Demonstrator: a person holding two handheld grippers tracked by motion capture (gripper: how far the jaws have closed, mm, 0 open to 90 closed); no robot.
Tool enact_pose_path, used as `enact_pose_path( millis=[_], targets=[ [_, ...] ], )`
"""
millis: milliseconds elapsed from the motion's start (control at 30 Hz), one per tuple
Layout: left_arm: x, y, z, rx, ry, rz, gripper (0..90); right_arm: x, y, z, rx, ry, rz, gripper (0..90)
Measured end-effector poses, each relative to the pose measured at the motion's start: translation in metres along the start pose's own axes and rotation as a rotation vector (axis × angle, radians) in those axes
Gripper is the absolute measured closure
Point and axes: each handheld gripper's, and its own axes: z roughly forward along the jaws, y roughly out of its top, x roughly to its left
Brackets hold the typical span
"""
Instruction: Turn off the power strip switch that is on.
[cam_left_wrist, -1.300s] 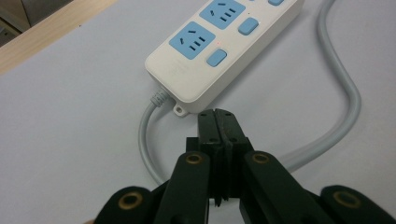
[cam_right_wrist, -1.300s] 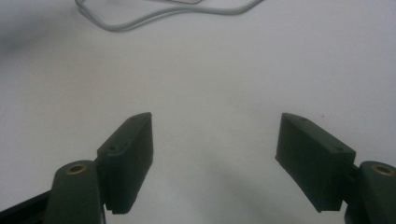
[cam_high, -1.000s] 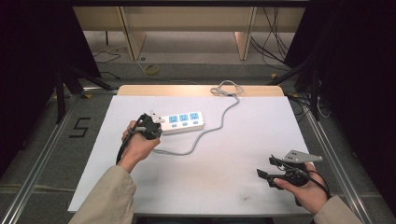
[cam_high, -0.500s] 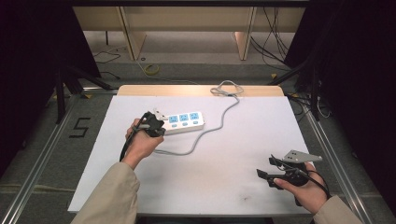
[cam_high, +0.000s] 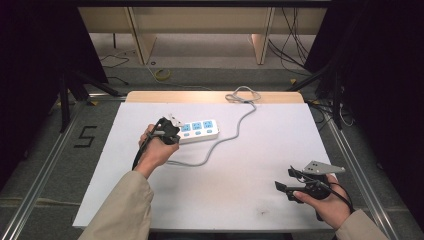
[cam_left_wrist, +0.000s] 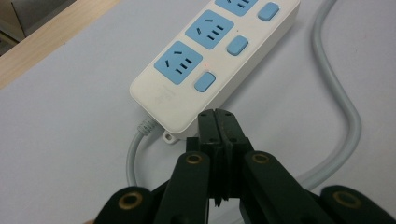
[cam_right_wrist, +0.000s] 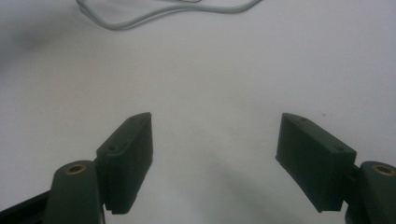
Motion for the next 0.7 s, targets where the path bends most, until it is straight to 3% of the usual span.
enact_pose_path(
  millis=[700],
  targets=[
    [0.006, 0.011, 0.004, 0.022, 0.007, 0.008, 89.7, 0.0, 0.0, 0.0, -0.001, 0.0, 0.001, 27.1]
  ],
)
